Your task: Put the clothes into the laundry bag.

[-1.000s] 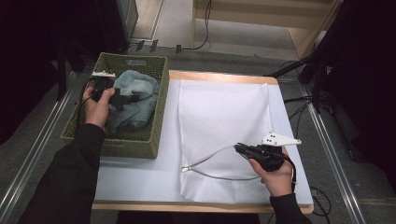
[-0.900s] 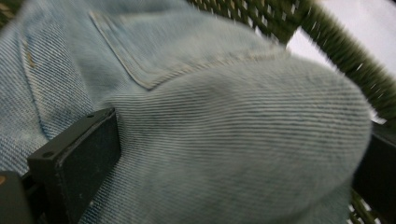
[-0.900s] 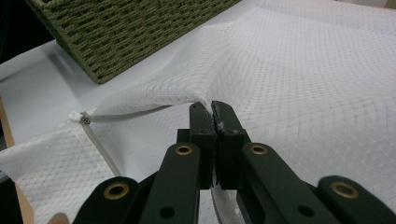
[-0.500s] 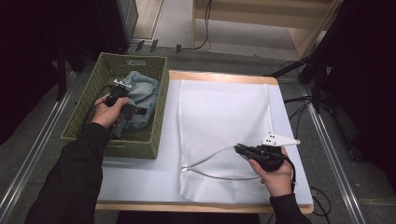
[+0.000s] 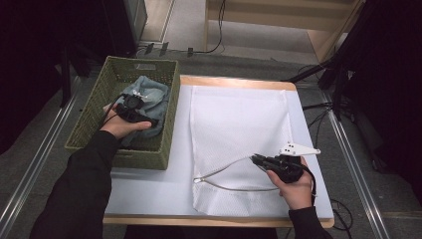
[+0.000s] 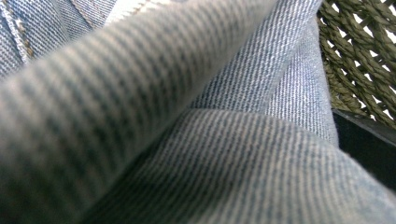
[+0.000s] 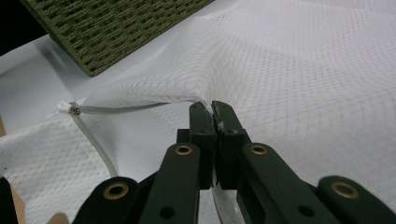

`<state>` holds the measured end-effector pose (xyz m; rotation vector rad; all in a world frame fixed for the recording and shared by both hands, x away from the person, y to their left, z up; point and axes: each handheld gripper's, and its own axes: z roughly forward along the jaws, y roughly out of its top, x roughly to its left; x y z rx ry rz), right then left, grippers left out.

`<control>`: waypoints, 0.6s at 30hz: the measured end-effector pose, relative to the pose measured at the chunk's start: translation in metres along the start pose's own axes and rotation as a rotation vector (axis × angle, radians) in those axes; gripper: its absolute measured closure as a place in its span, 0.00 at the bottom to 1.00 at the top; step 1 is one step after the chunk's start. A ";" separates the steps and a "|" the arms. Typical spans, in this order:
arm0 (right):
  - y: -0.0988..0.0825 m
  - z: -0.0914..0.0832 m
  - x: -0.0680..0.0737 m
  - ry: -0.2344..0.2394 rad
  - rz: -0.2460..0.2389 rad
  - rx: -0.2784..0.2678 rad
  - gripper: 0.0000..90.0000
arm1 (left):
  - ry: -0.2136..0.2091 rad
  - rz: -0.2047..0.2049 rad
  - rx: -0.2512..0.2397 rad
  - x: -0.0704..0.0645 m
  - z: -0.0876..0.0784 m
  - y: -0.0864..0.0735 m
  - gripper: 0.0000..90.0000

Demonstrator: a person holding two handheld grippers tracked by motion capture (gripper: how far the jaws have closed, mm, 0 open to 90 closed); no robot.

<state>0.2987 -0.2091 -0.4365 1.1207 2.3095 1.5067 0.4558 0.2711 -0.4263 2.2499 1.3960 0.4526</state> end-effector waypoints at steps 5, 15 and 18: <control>0.000 0.000 0.000 0.000 -0.004 0.002 0.99 | 0.040 -0.021 0.045 0.002 -0.001 0.001 0.20; 0.000 0.000 -0.001 -0.001 -0.002 0.003 0.99 | 0.032 0.091 0.117 -0.001 -0.012 0.010 0.69; -0.001 0.002 -0.002 0.002 -0.002 0.004 0.99 | -0.146 0.093 0.098 -0.005 -0.019 0.009 0.75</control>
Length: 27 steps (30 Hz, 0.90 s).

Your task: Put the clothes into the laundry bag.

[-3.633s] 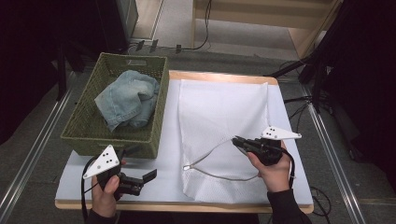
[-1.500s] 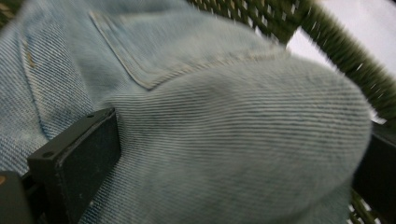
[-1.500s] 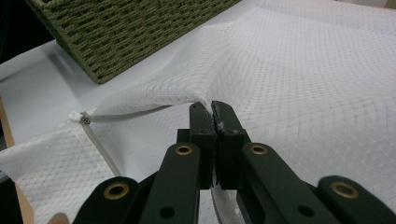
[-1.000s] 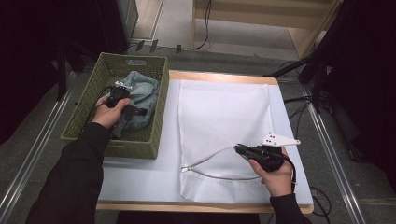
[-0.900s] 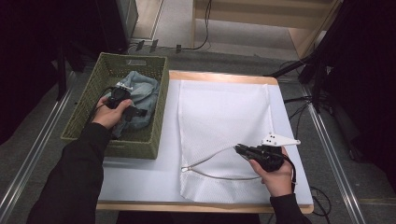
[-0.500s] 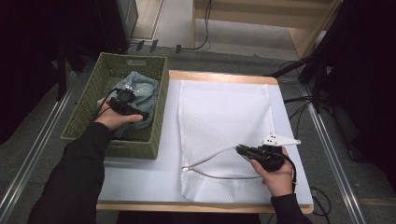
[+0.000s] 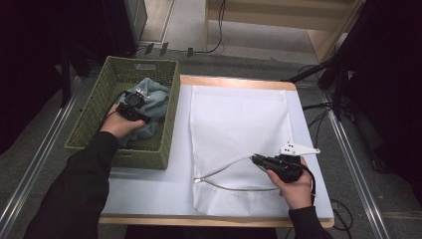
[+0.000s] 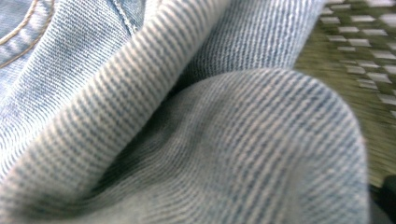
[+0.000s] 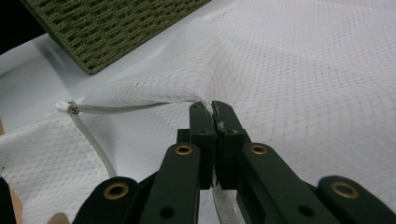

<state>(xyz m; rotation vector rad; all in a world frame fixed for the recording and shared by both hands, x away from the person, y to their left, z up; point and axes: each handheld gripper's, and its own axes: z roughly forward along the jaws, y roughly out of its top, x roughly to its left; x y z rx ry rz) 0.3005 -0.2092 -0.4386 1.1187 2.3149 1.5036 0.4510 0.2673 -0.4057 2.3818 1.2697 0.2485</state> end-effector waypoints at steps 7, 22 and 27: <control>0.000 0.006 0.000 0.001 -0.001 0.010 0.99 | -0.185 -0.015 -0.069 -0.007 -0.008 -0.002 0.39; -0.001 0.003 0.002 -0.006 -0.010 0.008 0.98 | 0.013 0.033 0.013 -0.004 0.016 -0.005 0.06; -0.001 0.003 0.002 -0.005 -0.008 0.012 0.98 | -0.016 0.007 0.010 0.000 0.017 -0.007 0.21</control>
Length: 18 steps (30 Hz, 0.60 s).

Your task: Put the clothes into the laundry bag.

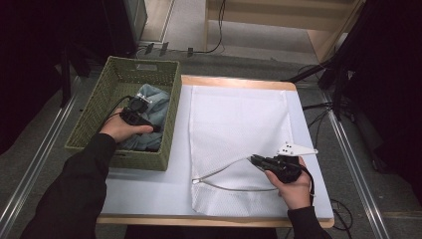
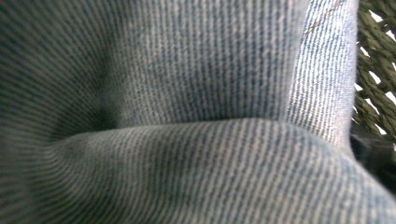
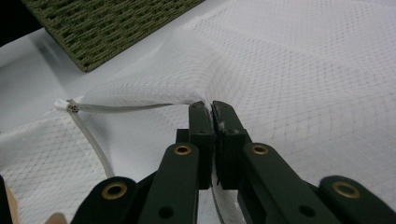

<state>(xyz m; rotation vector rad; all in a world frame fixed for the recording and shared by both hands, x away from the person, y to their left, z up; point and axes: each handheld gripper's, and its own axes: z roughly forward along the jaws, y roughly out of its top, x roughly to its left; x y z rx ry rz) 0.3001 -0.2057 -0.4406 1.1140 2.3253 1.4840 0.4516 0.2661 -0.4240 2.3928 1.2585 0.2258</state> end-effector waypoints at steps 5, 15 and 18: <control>0.000 0.002 0.002 0.001 -0.003 0.009 0.98 | -0.023 -0.046 0.007 0.001 -0.004 0.001 0.52; -0.001 0.001 0.000 0.006 -0.003 0.008 1.00 | -0.103 -0.152 -0.009 0.012 -0.021 0.007 0.72; -0.001 -0.001 -0.001 0.022 -0.011 0.008 1.00 | -0.093 -0.186 -0.097 0.018 -0.037 0.005 0.74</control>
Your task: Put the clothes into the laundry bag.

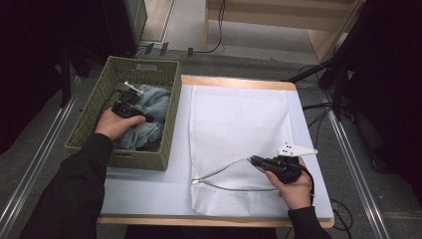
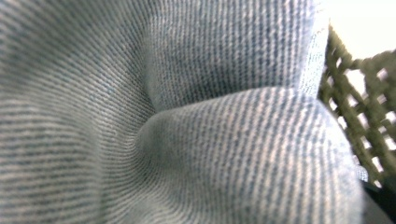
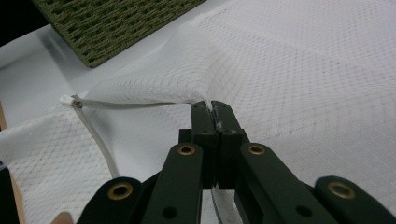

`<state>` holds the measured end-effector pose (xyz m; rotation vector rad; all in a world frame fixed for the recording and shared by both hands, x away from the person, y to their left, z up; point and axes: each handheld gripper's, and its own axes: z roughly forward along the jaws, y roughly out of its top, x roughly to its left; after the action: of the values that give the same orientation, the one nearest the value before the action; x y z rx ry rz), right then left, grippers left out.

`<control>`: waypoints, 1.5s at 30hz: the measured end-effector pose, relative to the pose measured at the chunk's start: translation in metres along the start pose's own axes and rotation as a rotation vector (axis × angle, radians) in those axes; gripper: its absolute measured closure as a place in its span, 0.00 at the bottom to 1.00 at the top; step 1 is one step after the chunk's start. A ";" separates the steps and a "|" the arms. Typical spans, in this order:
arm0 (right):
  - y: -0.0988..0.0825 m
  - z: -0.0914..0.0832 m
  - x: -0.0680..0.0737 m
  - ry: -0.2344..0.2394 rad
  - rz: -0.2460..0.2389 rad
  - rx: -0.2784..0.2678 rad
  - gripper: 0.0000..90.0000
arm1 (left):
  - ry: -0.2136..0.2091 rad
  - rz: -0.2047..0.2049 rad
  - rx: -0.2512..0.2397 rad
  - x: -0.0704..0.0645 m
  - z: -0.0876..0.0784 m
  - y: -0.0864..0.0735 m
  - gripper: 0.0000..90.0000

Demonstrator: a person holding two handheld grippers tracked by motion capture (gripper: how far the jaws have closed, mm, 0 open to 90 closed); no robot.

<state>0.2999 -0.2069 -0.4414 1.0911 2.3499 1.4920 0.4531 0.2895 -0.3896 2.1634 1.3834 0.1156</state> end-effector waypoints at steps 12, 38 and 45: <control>0.002 0.000 0.000 0.010 -0.009 0.000 1.00 | 0.063 0.010 -0.292 -0.003 -0.057 -0.009 0.75; 0.000 0.004 0.002 0.020 -0.035 0.010 1.00 | 0.025 0.120 -0.551 -0.094 -0.107 -0.020 0.74; 0.000 0.005 0.003 0.019 -0.036 0.013 1.00 | -0.065 0.226 -0.556 -0.143 -0.103 -0.043 0.74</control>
<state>0.3000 -0.2012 -0.4430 1.0361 2.3820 1.4842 0.3150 0.2217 -0.2934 1.8195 0.9237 0.4543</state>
